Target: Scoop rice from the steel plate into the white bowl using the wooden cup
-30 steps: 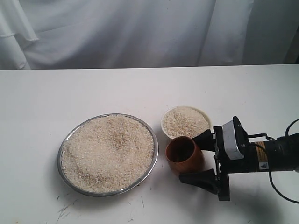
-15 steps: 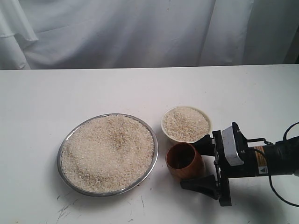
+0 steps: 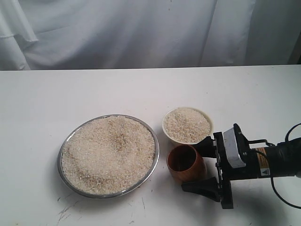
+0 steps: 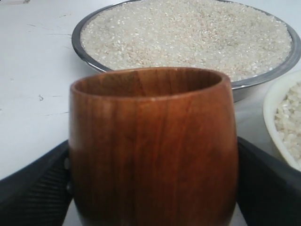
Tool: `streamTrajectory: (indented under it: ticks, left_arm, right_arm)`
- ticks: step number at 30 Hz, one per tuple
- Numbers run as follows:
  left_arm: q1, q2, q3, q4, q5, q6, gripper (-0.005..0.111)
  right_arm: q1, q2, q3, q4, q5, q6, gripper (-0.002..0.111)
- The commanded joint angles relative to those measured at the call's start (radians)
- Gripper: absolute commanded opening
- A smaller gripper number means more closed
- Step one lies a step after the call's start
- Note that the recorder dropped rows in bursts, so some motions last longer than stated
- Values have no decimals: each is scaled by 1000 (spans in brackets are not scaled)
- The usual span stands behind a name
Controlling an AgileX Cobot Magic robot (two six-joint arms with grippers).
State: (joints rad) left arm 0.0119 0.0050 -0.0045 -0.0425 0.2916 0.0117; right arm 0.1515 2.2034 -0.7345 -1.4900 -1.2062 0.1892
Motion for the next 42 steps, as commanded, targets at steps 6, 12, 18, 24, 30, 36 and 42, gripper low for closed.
streamTrajectory:
  ticks: [6, 12, 18, 24, 30, 36, 42]
  left_arm:
    - [-2, -5, 5, -1, -6, -3, 0]
    - [-2, -5, 5, -1, -6, -3, 0]
    - [-2, -5, 5, -1, -6, -3, 0]
    - [-2, -5, 5, -1, -6, -3, 0]
    - [-2, -5, 5, -1, -6, -3, 0]
    - [-2, -5, 5, -1, -6, -3, 0]
    - [-2, -5, 5, -1, -6, -3, 0]
  right_arm:
    - [-5, -1, -3, -12, -15, -14, 0]
    - [-5, -1, -3, -12, -15, -14, 4]
    - [-5, -1, -3, -24, -15, -16, 19]
    - [-6, -1, -3, -27, -15, -18, 43]
    - [-28, -1, -3, -53, -15, 20, 76]
    - [-35, -6, -3, -99, -15, 25, 83]
    - [-35, -36, -3, -99, -15, 34, 83]
